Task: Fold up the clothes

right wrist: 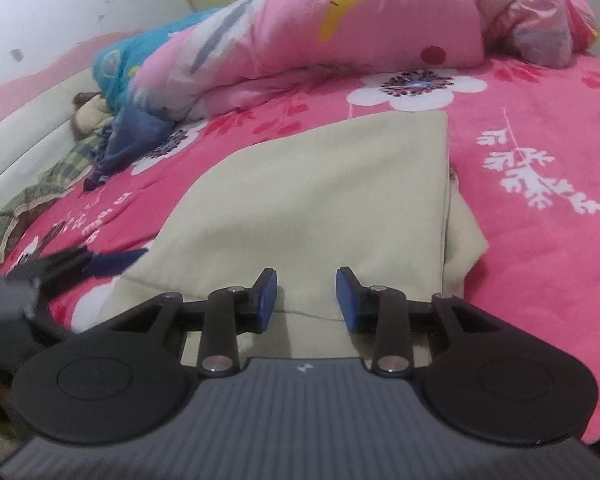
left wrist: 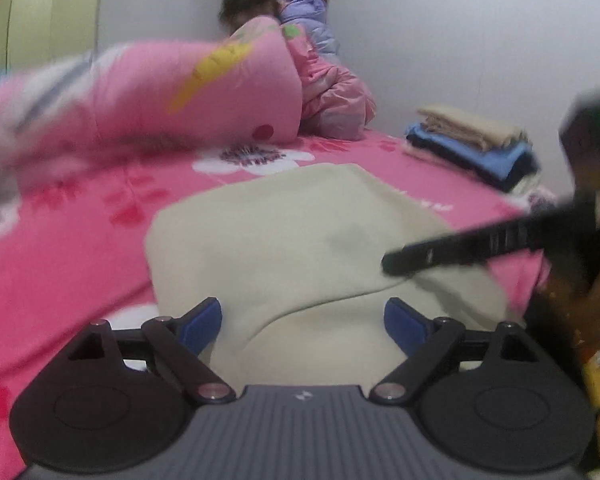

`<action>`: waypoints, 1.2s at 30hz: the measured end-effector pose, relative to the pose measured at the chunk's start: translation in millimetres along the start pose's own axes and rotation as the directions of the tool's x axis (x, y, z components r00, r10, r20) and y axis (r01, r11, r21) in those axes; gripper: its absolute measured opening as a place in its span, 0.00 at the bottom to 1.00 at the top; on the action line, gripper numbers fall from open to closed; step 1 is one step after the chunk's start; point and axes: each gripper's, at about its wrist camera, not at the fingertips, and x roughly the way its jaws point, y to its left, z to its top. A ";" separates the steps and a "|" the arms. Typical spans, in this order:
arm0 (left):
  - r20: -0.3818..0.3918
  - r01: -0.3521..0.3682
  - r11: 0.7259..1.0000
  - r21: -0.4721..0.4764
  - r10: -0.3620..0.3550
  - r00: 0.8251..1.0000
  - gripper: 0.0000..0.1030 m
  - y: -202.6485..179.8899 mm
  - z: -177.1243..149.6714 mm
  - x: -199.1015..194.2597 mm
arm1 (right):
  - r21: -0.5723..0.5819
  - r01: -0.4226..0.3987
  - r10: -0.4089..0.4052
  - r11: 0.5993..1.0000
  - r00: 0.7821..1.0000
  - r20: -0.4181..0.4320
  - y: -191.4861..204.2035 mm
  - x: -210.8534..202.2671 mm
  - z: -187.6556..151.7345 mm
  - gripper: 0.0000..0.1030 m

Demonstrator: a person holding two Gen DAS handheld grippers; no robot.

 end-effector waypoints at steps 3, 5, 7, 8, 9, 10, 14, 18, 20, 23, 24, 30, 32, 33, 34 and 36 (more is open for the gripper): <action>0.033 0.006 0.997 -0.082 -0.003 0.999 0.86 4.5 10.0 -22.9 | -0.046 0.006 -0.005 0.999 0.999 0.038 14.4 -26.3 5.4 0.33; 0.038 -0.003 0.997 -0.075 0.006 0.999 0.88 1.6 7.4 -34.1 | -0.104 0.026 -0.021 0.994 0.999 0.048 25.5 -42.9 0.3 0.41; -0.007 -0.020 0.997 -0.075 0.020 1.000 0.88 -3.7 -2.1 -34.6 | -0.129 0.045 -0.042 0.991 0.999 0.025 29.9 -45.1 -11.4 0.48; -0.033 -0.020 0.995 -0.099 0.017 0.999 0.88 -4.0 -8.5 -30.0 | -0.123 0.054 -0.055 0.991 0.998 -0.005 29.2 -39.2 -19.4 0.48; -0.054 -0.022 0.991 -0.135 0.014 0.998 0.89 -2.6 -13.7 -25.3 | -0.114 0.065 -0.070 0.991 0.997 -0.035 26.8 -30.0 -27.5 0.49; -0.062 -0.028 0.987 -0.161 0.018 0.998 0.92 0.0 -14.4 -22.5 | -0.114 0.074 -0.078 0.991 0.996 -0.035 24.8 -22.8 -34.2 0.49; -0.075 -0.042 0.968 -0.247 0.024 0.997 0.90 8.9 -4.6 -28.6 | -0.105 0.125 -0.126 0.987 0.992 -0.006 37.3 -35.0 -28.5 0.58; -0.100 -0.148 0.953 -0.263 0.125 0.987 0.91 7.6 6.2 -49.0 | -0.112 0.160 -0.153 0.981 0.986 0.065 50.5 -66.3 -27.7 0.93; -0.134 -0.161 0.937 -0.311 0.125 0.983 0.92 10.8 7.1 -56.1 | -0.073 0.146 -0.141 0.987 0.988 0.061 52.9 -71.6 -32.3 0.97; -0.195 -0.186 0.915 -0.357 0.122 0.973 0.93 16.4 4.7 -59.6 | -0.030 0.128 -0.127 0.991 0.991 0.042 59.8 -73.0 -41.4 0.98; -0.211 -0.207 0.912 -0.353 0.138 0.968 0.94 17.2 3.3 -59.7 | -0.021 0.129 -0.128 0.991 0.991 0.035 62.7 -72.1 -44.8 0.98; -0.253 -0.266 0.904 -0.336 0.186 0.950 0.99 14.5 -2.6 -64.6 | 0.037 0.173 -0.171 0.984 0.985 -0.035 70.5 -63.3 -52.8 0.99; -0.255 -0.278 0.903 -0.327 0.199 0.946 1.00 13.1 -3.0 -66.5 | 0.050 0.178 -0.176 0.983 0.983 -0.043 71.0 -65.0 -53.8 0.99; -0.258 -0.283 0.902 -0.326 0.203 0.944 1.00 12.3 -3.2 -67.8 | 0.054 0.179 -0.176 0.982 0.983 -0.046 71.7 -66.3 -54.6 0.99; -0.261 -0.287 0.901 -0.325 0.206 0.943 1.00 11.1 -2.9 -68.6 | 0.054 0.181 -0.178 0.982 0.983 -0.048 72.9 -67.3 -55.2 0.99; -0.262 -0.289 0.900 -0.326 0.208 0.943 1.00 9.1 -2.4 -69.4 | 0.054 0.189 -0.186 0.980 0.981 -0.051 75.3 -69.0 -56.4 0.99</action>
